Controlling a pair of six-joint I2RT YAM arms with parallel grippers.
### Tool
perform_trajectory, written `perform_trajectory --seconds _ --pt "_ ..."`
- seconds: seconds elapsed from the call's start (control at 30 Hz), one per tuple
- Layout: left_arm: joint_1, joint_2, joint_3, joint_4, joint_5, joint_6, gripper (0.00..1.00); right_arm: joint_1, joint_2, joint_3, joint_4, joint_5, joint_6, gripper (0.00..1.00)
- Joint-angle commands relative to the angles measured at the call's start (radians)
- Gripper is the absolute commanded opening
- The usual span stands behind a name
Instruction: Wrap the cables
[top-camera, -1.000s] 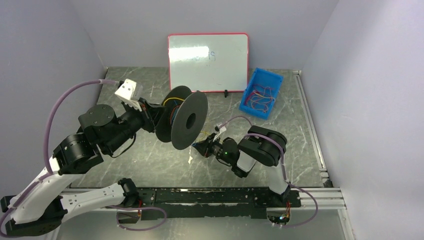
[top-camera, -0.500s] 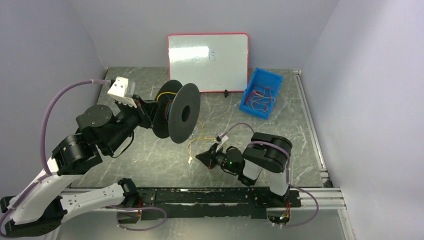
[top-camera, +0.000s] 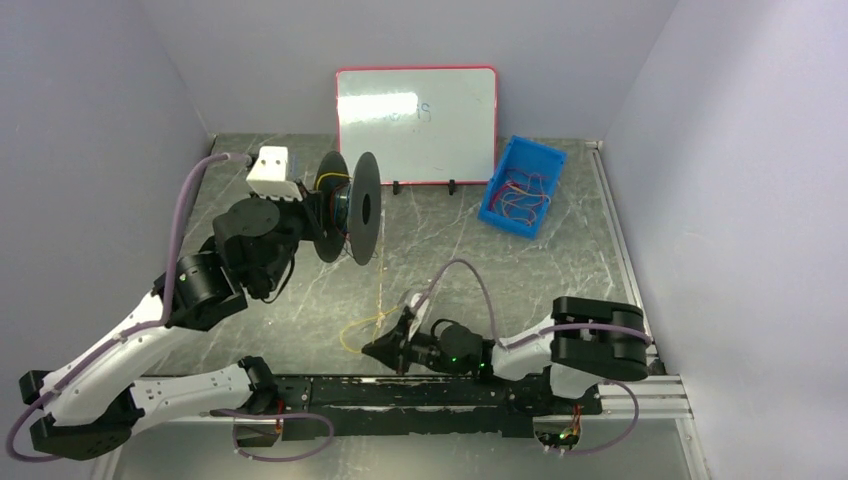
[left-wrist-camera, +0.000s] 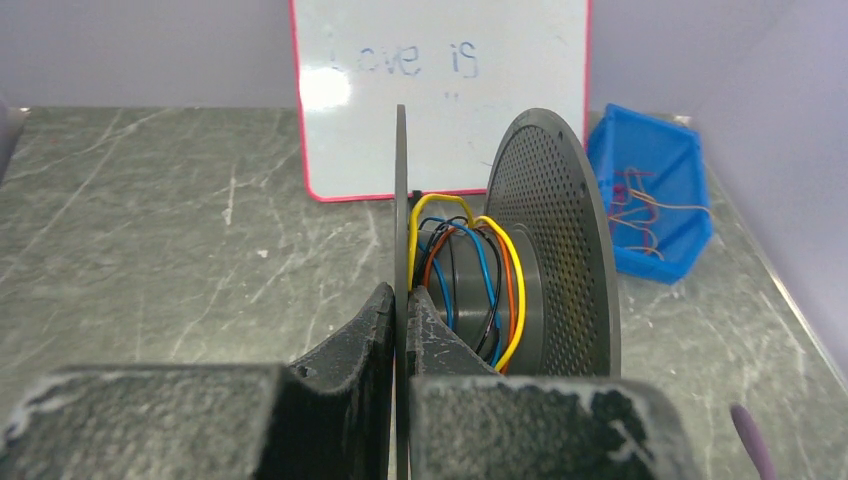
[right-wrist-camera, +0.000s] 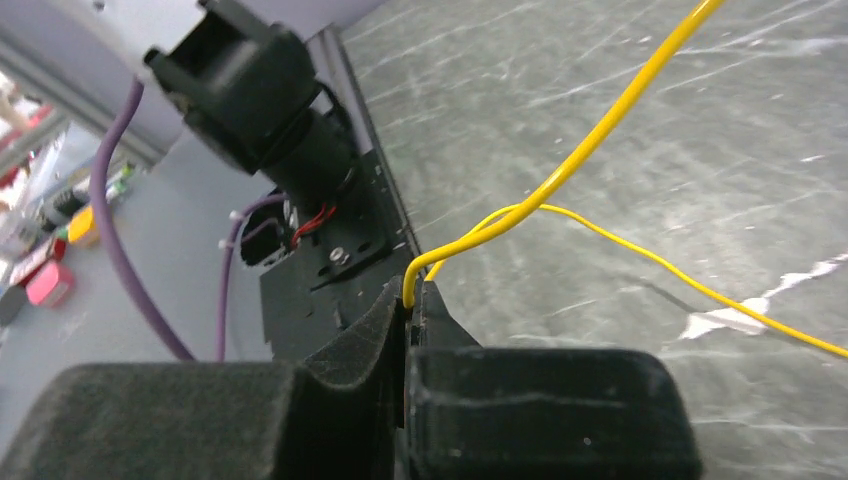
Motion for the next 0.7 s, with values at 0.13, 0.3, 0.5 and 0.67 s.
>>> perform_trajectory --seconds 0.13,0.3,0.5,0.67 --pt "-0.005 0.025 -0.010 0.171 -0.166 0.021 0.07 0.161 -0.072 0.108 -0.383 0.088 -0.082 0.00" --pt "-0.005 0.053 -0.007 0.193 -0.186 0.049 0.07 0.193 -0.075 0.136 -0.447 0.108 -0.083 0.00" --pt "0.006 0.116 -0.006 0.189 -0.199 0.070 0.07 0.248 -0.107 0.220 -0.591 0.148 -0.111 0.00" --pt "0.033 0.152 -0.057 0.175 -0.186 0.048 0.07 0.287 -0.195 0.280 -0.720 0.208 -0.136 0.00"
